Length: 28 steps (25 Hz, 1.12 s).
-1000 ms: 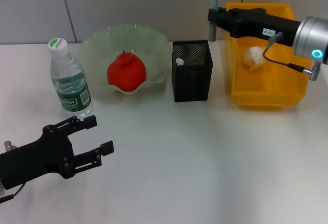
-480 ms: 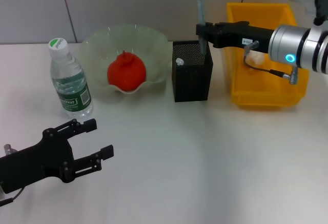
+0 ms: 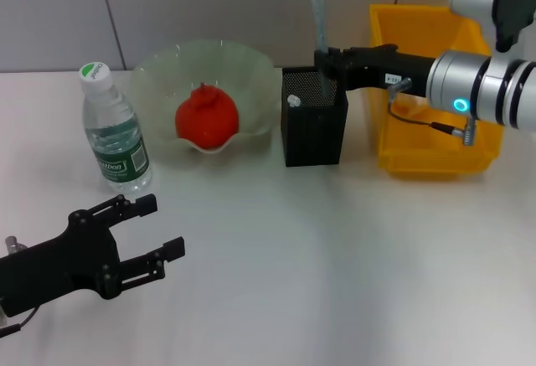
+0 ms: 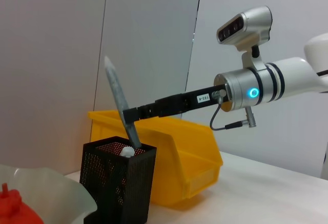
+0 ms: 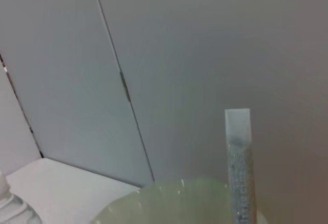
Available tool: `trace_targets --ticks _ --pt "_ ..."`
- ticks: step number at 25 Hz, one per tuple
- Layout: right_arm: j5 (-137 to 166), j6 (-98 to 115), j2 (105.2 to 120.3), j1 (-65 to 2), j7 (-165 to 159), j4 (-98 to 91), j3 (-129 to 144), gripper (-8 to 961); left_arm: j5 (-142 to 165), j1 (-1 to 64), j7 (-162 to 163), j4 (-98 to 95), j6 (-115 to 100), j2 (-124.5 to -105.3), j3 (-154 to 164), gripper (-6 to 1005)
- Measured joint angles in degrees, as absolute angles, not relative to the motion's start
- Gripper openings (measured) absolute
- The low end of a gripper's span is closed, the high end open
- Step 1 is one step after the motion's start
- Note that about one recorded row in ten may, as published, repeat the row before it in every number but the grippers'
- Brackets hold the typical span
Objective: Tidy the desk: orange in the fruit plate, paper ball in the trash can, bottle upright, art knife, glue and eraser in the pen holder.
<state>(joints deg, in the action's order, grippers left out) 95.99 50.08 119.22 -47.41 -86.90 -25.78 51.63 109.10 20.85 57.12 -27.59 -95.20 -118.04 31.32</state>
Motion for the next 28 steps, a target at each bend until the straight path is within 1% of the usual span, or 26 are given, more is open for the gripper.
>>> trace_targets --ticks 3,13,18,28 --pt "95.9 49.4 119.4 -47.5 -86.4 -25.4 51.6 211 109.1 20.8 57.1 -27.6 -95.3 -118.03 31.3 794" --pt "95.8 49.3 119.34 -47.0 -86.7 -25.3 51.6 256 109.0 20.8 57.2 -27.6 -95.8 -117.93 31.2 793" --pt "95.8 49.3 119.26 -47.0 -86.5 -25.3 51.5 491 108.9 20.8 57.3 -27.6 -96.0 -117.86 31.1 793" --pt "91.4 53.2 119.26 -45.5 -86.4 -26.6 50.9 714 108.9 21.0 57.8 -27.6 -96.0 -117.83 30.9 794"
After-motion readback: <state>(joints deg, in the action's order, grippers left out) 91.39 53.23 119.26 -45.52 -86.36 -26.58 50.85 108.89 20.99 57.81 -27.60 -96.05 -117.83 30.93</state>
